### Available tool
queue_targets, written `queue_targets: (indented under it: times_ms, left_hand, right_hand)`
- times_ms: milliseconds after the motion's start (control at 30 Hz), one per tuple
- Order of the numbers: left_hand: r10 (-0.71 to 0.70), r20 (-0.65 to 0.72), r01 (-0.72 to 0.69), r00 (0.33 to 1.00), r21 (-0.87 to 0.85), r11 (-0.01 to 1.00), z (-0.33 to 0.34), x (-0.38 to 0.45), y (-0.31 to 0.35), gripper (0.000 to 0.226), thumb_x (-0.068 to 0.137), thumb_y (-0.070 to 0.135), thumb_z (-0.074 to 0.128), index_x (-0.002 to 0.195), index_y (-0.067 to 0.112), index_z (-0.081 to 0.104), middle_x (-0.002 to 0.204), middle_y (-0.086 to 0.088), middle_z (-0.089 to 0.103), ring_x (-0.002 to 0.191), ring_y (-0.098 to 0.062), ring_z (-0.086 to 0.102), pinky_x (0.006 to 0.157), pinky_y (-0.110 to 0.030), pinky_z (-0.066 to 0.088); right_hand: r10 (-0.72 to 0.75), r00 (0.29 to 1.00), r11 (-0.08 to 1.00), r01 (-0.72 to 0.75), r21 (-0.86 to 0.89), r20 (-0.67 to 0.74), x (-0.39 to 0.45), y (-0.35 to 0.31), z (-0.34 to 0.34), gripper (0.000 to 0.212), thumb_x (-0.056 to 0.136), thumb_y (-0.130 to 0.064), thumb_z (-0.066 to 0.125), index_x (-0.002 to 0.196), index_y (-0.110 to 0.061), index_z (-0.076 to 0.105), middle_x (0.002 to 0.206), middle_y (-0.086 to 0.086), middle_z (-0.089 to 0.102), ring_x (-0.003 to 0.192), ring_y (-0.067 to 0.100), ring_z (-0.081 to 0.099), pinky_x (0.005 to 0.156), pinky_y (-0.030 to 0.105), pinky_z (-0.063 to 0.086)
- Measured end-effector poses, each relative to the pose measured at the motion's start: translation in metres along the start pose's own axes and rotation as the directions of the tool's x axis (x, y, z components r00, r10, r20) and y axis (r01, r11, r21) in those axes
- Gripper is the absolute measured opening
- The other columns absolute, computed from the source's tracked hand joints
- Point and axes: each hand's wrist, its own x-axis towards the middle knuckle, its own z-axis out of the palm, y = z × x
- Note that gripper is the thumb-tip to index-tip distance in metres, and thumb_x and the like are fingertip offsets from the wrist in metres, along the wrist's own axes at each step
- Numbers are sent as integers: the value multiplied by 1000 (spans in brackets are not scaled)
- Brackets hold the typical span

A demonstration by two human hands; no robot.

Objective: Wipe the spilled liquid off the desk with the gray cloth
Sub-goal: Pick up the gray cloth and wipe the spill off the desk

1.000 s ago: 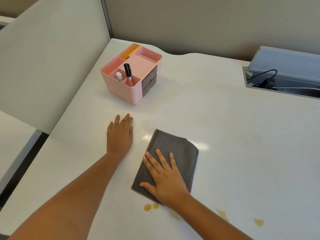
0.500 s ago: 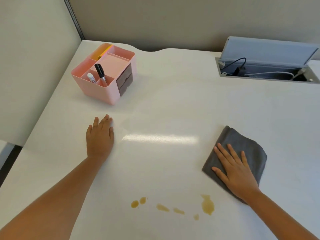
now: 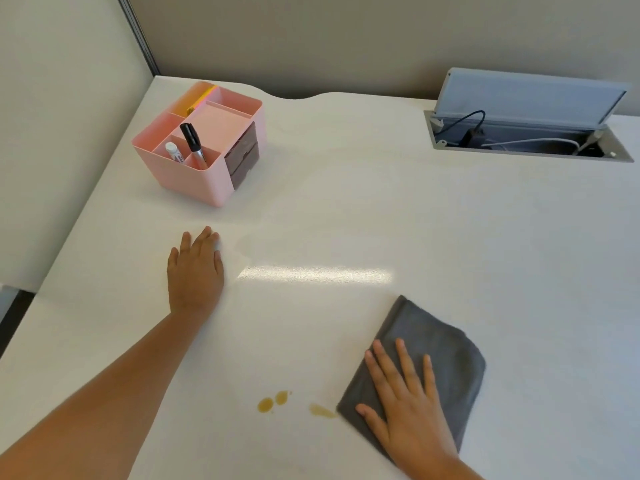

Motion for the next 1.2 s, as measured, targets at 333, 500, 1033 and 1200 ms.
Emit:
queue_targets:
  times_ms: [333, 500, 1033, 1200]
  left_hand:
    - [1, 15, -1, 1000, 15, 1000, -3, 0, 2, 37, 91, 10, 40, 126, 6, 49, 141, -12, 48, 133, -38, 38, 105, -54, 32]
    - [-2, 20, 2, 1000, 14, 1000, -6, -1, 3, 37, 91, 11, 38, 127, 6, 49, 141, -11, 48, 134, -37, 37, 105, -53, 31]
    - [-48, 35, 52, 998, -101, 994, -8, 3, -2, 37, 91, 14, 45, 128, 13, 50, 141, -6, 48, 137, -31, 34, 110, -48, 29]
    - [-67, 38, 72, 997, -143, 987, -8, 5, -4, 36, 91, 15, 47, 126, 16, 51, 139, -4, 51, 136, -29, 36, 109, -47, 30]
  right_hand:
    - [-28, 997, 997, 22, 80, 73, 58, -110, -14, 63, 86, -60, 31, 137, -24, 44, 144, -1, 45, 134, 29, 37, 102, 56, 17]
    - [-547, 836, 837, 547, 5, 49, 60, -58, -20, 50, 92, -56, 29, 136, -36, 40, 146, -4, 42, 137, 23, 32, 103, 61, 34]
    - [-962, 261, 272, 936, 222, 79, 129, -71, -12, 54, 89, -50, 51, 139, -37, 36, 154, -9, 25, 145, 17, -6, 107, 61, -20]
    - [-892, 450, 445, 856, 263, 43, 149, -92, -9, 53, 89, -52, 49, 138, -39, 37, 155, -8, 24, 145, 15, -7, 106, 59, -21]
